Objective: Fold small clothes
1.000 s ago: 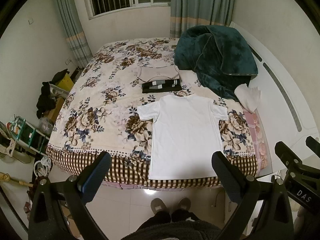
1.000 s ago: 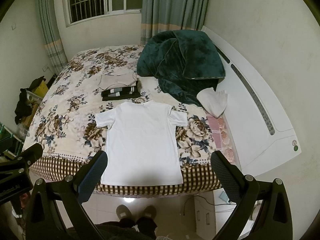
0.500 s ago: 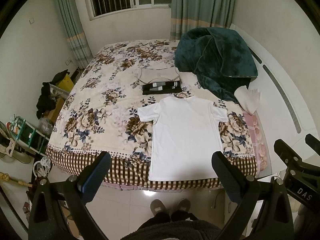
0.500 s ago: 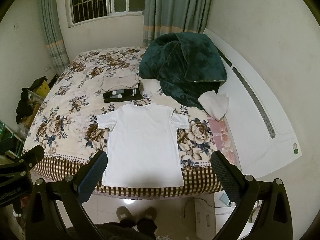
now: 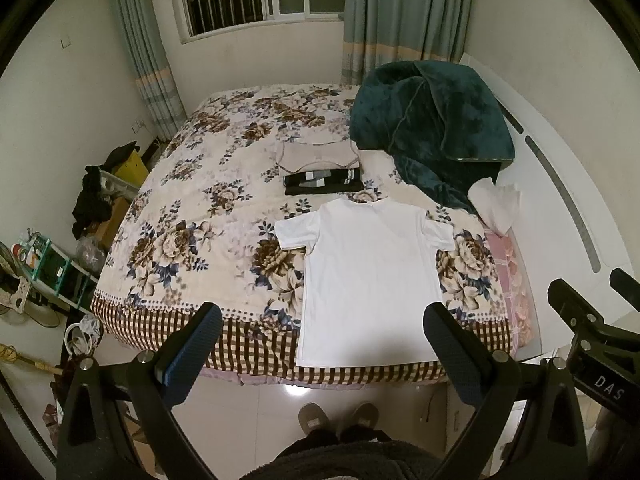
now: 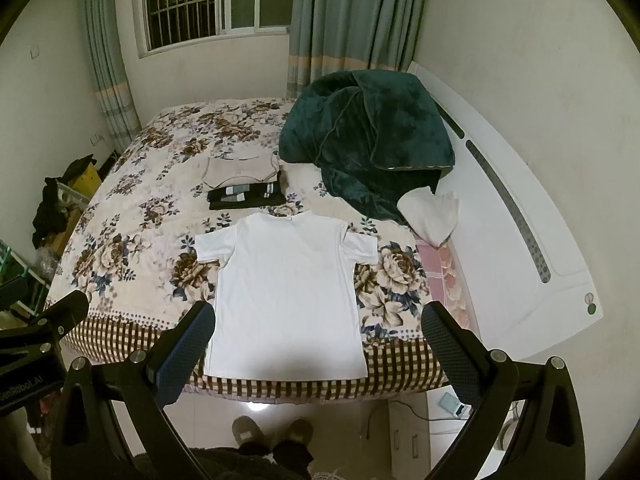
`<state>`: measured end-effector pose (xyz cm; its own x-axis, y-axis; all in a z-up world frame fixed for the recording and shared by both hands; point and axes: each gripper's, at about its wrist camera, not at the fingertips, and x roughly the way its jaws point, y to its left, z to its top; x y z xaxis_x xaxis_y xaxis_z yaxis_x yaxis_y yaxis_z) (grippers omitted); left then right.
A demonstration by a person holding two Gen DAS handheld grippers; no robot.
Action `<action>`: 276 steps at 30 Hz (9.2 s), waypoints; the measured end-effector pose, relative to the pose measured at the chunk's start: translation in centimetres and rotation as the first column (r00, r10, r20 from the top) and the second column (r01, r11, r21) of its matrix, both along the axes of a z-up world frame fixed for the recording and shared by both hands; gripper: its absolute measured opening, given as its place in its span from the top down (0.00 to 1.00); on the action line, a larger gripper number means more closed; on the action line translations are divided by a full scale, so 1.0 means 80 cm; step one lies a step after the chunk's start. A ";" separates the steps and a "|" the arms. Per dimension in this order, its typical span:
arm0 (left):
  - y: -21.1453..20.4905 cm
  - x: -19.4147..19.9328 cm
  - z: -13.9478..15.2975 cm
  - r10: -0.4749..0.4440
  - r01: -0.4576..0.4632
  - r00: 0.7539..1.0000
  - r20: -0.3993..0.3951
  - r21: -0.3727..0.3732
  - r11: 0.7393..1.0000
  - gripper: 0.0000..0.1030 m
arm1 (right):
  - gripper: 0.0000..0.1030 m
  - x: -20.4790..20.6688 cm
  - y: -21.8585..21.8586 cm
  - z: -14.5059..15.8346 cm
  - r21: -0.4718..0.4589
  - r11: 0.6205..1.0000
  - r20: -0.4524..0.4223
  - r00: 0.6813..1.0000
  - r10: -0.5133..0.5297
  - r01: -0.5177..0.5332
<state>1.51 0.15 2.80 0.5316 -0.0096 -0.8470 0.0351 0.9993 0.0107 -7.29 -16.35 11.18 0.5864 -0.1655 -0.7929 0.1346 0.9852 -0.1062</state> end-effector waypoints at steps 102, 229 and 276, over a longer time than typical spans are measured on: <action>0.043 0.472 -0.690 0.349 -0.279 0.889 -0.295 0.254 0.926 0.00 | 0.94 0.638 -0.007 -0.890 -0.264 0.933 -0.240 0.954 0.182 -0.245; -0.366 0.253 -0.692 -0.089 -0.064 0.796 -0.598 -0.230 0.971 0.00 | 0.61 0.442 -0.476 -0.727 0.320 0.946 -0.630 0.759 0.165 0.060; -0.035 0.112 -0.630 0.435 -0.569 0.805 -0.403 -0.318 0.758 0.99 | 0.95 0.770 0.017 -0.737 0.501 0.820 -0.458 0.719 0.523 -0.278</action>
